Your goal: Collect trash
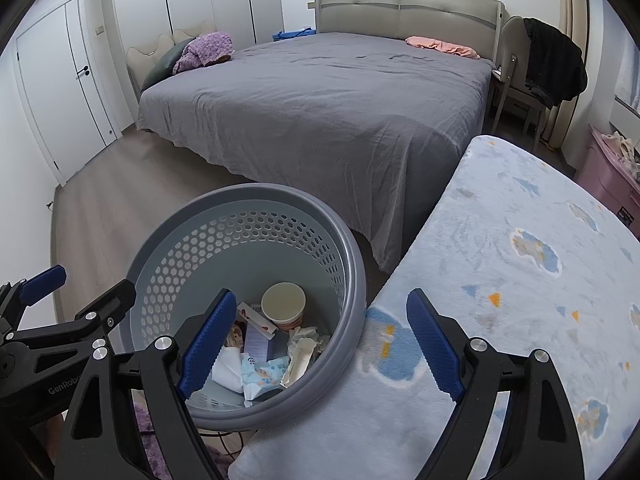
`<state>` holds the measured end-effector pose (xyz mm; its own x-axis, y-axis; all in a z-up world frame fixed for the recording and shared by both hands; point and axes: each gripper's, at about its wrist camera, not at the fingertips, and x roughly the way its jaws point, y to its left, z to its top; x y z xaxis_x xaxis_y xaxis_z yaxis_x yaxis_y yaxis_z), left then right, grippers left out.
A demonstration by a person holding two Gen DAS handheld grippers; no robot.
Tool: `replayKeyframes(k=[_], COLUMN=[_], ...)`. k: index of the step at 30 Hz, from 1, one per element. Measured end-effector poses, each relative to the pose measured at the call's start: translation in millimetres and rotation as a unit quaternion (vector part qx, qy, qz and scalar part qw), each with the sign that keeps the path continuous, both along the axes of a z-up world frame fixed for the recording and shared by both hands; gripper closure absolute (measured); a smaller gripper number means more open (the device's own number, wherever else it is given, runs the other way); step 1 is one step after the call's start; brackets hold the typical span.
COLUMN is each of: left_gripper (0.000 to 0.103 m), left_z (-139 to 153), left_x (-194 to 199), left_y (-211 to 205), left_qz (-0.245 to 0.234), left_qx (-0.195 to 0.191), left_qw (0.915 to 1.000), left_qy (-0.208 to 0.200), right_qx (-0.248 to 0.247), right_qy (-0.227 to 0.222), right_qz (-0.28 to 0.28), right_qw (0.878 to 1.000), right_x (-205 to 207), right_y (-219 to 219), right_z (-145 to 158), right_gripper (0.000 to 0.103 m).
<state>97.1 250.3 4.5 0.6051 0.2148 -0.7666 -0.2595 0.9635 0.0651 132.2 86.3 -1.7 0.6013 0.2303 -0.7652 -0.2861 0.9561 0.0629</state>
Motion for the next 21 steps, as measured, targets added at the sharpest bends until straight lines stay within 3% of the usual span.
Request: replayKeyframes(k=[21], left_gripper=[0.006], left_z=[0.6], left_x=[-1.6], left_y=[-1.5], left_qz=[0.004], left_qx=[0.006], left_qw=[1.0000], left_qy=[0.002], right_qx=[0.001], right_qy=[0.000], right_qz=[0.000], right_qw=[1.000], right_x=[-0.3], right_y=[-1.1], right_z=[0.8], right_gripper=[0.020])
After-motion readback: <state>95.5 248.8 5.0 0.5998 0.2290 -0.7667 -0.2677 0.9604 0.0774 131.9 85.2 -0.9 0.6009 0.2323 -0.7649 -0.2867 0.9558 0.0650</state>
